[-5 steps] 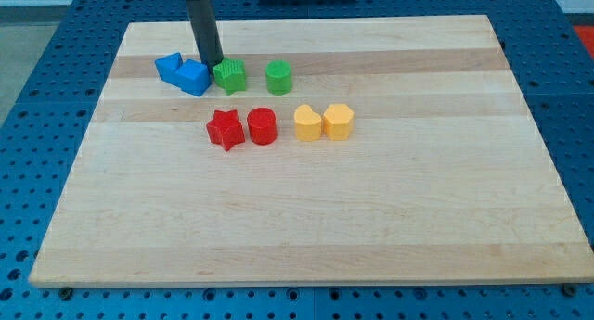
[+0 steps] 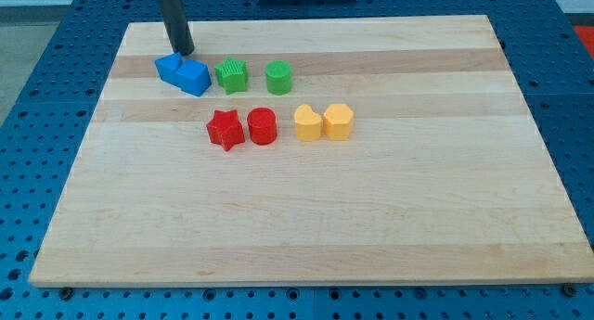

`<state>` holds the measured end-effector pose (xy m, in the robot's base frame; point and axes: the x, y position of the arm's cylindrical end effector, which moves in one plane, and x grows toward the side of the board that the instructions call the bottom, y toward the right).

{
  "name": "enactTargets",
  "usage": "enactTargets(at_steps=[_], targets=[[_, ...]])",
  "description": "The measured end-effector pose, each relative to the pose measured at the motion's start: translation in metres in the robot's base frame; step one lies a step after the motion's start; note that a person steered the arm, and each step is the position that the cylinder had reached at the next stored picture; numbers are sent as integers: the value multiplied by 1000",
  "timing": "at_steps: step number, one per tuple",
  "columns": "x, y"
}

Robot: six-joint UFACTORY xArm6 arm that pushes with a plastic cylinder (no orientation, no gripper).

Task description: Slightly move the blue triangle to the down

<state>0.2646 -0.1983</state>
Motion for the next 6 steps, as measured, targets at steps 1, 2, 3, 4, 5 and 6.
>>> enactTargets(at_steps=[1,2,3,4,5,6], targets=[[11,-3],[20,-4],[25,-4],[25,-4],[26,-8],[26,-9]])
